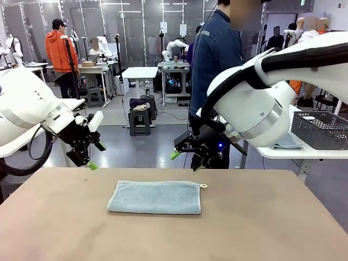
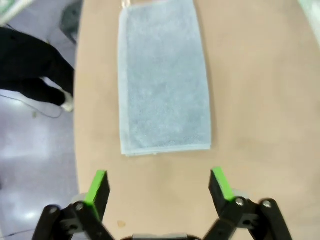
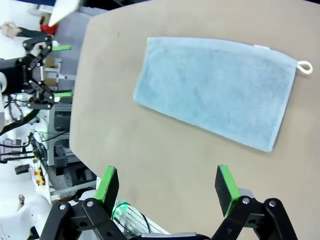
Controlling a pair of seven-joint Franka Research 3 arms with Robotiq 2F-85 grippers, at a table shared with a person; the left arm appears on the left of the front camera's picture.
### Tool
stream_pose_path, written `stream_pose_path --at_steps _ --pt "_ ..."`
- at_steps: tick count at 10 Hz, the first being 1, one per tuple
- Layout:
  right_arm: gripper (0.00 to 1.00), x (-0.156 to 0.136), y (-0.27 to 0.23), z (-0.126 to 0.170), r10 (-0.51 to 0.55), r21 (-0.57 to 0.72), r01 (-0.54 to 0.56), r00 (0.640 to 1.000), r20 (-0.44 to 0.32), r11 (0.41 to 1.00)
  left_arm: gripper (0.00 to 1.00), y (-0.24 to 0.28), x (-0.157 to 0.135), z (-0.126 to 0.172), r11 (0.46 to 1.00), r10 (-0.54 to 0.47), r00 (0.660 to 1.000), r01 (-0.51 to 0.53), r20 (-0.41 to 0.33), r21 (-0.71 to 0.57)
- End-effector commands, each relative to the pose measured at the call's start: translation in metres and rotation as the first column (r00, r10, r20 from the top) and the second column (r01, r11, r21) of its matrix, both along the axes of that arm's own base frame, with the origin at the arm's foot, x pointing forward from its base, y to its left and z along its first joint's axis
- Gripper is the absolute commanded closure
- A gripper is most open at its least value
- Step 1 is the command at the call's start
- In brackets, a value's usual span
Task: Fold the towels and place them in the basket.
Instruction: When a person lays out a Towel with hook on the table, fold it in half twice.
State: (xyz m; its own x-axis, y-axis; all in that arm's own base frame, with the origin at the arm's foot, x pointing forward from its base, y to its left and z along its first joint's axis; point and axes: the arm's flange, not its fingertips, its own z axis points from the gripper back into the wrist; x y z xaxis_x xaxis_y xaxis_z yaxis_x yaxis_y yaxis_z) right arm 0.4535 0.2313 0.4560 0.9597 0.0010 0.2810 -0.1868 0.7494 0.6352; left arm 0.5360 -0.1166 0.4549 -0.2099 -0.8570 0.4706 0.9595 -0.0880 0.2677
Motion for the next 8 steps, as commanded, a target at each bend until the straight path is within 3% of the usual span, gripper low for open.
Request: stream_pose_path --at_steps 1,5,8 --pt "0.03 0.000 0.008 0.002 -0.008 -0.039 0.007 1.000 -0.021 0.999 0.00 0.030 -0.008 -0.002 0.987 0.010 1.000 -0.008 0.009 -0.161" --pt "0.03 0.000 0.008 0.002 -0.008 -0.039 0.007 1.000 -0.021 0.999 0.00 0.075 -0.013 -0.007 0.912 0.070 0.996 -0.087 -0.058 -0.400" --pt "0.03 0.000 0.008 0.002 -0.008 -0.039 0.007 1.000 -0.021 0.999 0.00 0.101 -0.007 -0.023 0.868 -0.047 0.992 -0.019 -0.121 -0.496"
